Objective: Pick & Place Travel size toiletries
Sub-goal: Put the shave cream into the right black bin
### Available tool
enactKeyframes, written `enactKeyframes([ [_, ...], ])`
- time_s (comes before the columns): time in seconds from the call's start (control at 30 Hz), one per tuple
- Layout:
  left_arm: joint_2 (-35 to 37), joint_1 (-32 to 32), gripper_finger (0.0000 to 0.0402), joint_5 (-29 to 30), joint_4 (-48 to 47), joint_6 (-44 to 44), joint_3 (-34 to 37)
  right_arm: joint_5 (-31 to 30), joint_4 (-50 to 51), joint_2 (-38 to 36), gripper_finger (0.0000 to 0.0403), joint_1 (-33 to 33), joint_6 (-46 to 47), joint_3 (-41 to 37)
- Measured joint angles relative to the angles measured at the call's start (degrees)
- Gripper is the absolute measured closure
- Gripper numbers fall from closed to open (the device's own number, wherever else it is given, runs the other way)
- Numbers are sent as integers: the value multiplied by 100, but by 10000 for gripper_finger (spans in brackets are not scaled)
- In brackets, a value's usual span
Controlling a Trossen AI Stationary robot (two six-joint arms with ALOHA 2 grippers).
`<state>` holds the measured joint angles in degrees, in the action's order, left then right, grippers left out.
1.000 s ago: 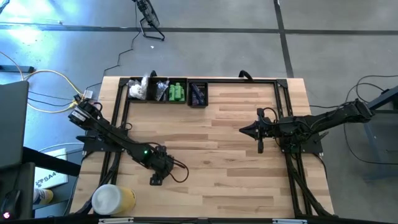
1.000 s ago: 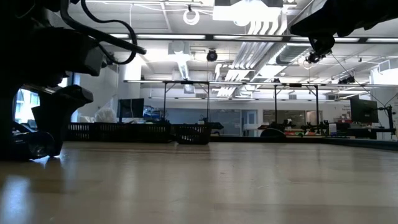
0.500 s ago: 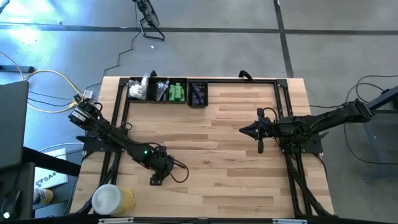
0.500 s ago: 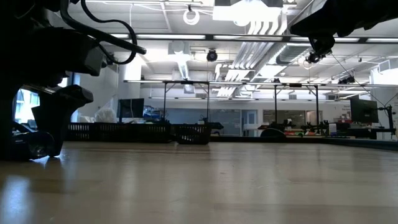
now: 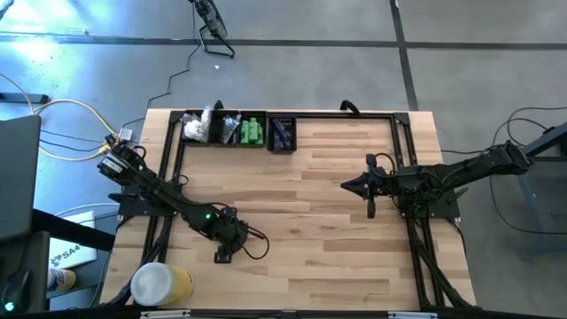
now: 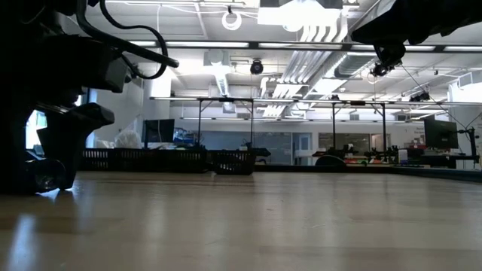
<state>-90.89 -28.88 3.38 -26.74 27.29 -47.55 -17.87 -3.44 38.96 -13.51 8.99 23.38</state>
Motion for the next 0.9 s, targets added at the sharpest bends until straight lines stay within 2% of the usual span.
enactKeyframes([
  [0.3, -2, 0, 208, -20, 44, 0, 0, 0, 0, 0, 398, 0, 0, 0],
  [0.9, -2, 0, 257, -49, 20, 1, 0, -2, 0, 0, 398, 0, 0, 0],
])
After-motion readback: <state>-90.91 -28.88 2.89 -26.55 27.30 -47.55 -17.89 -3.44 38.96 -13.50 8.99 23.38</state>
